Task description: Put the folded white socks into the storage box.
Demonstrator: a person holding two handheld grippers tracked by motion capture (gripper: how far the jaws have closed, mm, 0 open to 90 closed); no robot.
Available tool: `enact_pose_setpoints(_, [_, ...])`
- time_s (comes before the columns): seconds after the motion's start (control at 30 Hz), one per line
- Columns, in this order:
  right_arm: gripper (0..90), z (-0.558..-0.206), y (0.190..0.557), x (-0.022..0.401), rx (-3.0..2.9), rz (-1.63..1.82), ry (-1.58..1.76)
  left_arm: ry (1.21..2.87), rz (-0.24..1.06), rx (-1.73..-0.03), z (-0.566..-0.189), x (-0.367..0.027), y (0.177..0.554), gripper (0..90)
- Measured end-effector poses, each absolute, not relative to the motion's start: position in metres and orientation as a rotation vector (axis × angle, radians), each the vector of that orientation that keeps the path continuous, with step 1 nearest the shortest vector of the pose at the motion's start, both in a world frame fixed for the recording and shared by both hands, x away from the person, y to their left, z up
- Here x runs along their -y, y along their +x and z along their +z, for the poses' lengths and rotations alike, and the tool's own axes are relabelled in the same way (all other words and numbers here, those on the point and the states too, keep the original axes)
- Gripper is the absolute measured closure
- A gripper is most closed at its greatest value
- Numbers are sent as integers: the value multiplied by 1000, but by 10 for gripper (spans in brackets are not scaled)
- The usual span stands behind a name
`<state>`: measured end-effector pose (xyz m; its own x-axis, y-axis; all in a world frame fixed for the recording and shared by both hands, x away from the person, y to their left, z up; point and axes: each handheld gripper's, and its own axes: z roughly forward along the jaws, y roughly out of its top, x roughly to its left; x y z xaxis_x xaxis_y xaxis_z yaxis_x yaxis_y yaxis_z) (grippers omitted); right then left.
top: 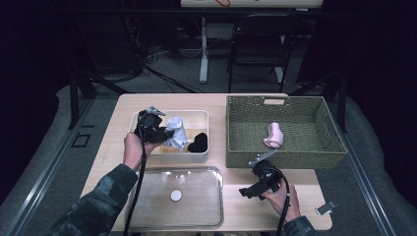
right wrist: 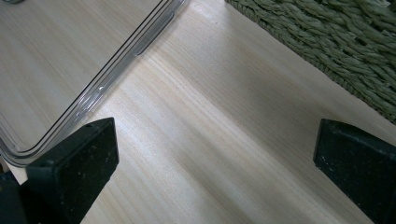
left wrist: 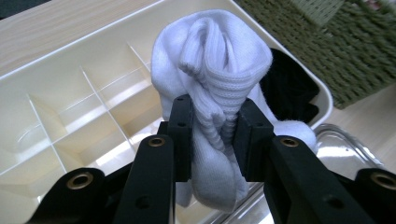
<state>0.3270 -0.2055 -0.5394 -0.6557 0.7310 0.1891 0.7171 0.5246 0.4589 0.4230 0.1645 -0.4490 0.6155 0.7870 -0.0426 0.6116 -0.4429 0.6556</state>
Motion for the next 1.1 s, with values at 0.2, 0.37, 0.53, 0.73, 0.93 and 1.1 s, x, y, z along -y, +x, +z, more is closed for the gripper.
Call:
enact_pose_setpoints(0.2, [0, -538, 327, 206, -2714, 803, 1301, 2246, 403, -1105, -455, -158, 430, 711])
enact_pose_setpoints(0.37, [0, -539, 326, 206, -2705, 813, 1298, 2282, 423, -1109, -462, -150, 432, 710])
enact_pose_setpoints(0.53, [0, -539, 327, 206, -2727, 797, 1288, 2325, 430, -1108, -473, -141, 432, 709])
enact_pose_setpoints(0.73, [0, -538, 327, 206, -2722, 799, 1294, 2365, 406, -1095, -482, -132, 434, 709])
enact_pose_setpoints(0.93, [0, -539, 328, 207, -2731, 788, 1279, 2374, 334, -1099, -487, -129, 438, 709])
enact_pose_setpoints(1.1, [0, -539, 327, 205, -2729, 797, 1299, 2382, 267, -1112, -491, -131, 441, 709])
